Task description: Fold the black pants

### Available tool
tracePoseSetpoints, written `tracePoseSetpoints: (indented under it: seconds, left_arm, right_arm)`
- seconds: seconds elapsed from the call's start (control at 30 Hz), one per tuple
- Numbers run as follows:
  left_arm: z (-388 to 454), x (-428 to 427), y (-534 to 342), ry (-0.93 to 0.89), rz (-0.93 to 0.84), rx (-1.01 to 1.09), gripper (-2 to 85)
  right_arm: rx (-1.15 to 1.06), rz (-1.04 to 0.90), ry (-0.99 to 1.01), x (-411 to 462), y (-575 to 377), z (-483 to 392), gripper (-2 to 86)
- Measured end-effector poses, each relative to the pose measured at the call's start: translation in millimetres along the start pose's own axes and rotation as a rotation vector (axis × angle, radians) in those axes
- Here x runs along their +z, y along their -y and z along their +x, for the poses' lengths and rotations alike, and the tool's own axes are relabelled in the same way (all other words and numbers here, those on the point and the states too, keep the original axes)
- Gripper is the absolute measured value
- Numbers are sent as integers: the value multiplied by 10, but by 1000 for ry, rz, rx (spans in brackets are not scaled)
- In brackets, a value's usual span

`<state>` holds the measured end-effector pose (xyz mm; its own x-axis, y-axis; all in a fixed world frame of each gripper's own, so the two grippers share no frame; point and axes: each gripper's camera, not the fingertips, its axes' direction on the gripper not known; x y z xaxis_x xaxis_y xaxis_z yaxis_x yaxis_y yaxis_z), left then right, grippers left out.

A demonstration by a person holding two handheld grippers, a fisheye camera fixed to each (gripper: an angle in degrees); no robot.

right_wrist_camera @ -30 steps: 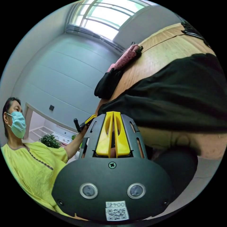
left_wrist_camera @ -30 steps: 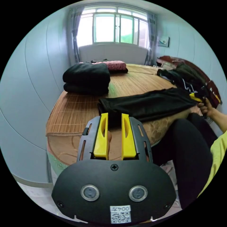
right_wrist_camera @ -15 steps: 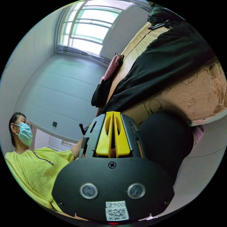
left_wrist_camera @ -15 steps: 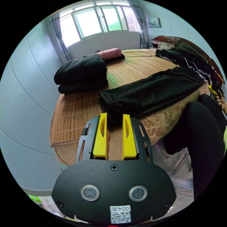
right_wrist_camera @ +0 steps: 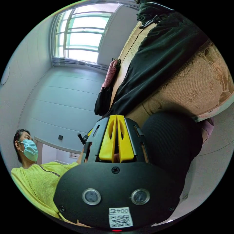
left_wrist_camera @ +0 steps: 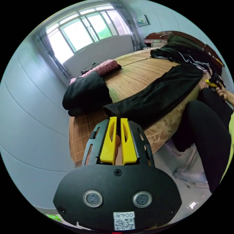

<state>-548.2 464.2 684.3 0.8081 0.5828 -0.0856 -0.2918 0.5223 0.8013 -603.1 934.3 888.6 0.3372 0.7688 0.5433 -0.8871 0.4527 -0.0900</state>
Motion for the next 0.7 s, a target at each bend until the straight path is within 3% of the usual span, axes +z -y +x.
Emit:
tracePoseSetpoints:
  seconds: [0.13,0.2,0.33,0.4,0.5,0.63,0.7]
  left_arm:
    - [-156,445,-190,-133,-186,41,20]
    - [-172,714,-347,-73,-331,69,17]
    - [-601,329,-429,-105,-168,-162,13]
    - [-787,-90,-431,-125,58,-331,11]
    - [-622,-249,-230,-163,291,-426,8]
    - [-254,389,86,-231,243,-461,10]
    - [-181,1071,61,-211,-4,-539,11]
  right_arm:
    - [9,-7,11,22,3,70,-7]
    - [12,-11,9,43,-2,83,-7]
    - [-7,-21,-8,75,-50,68,-7]
    - [-5,-18,-6,82,-67,78,-7]
    - [6,-2,-5,122,-87,87,-7]
    - [-20,-13,-65,273,-126,-23,-4]
    - [-41,-24,-110,333,-162,-95,0]
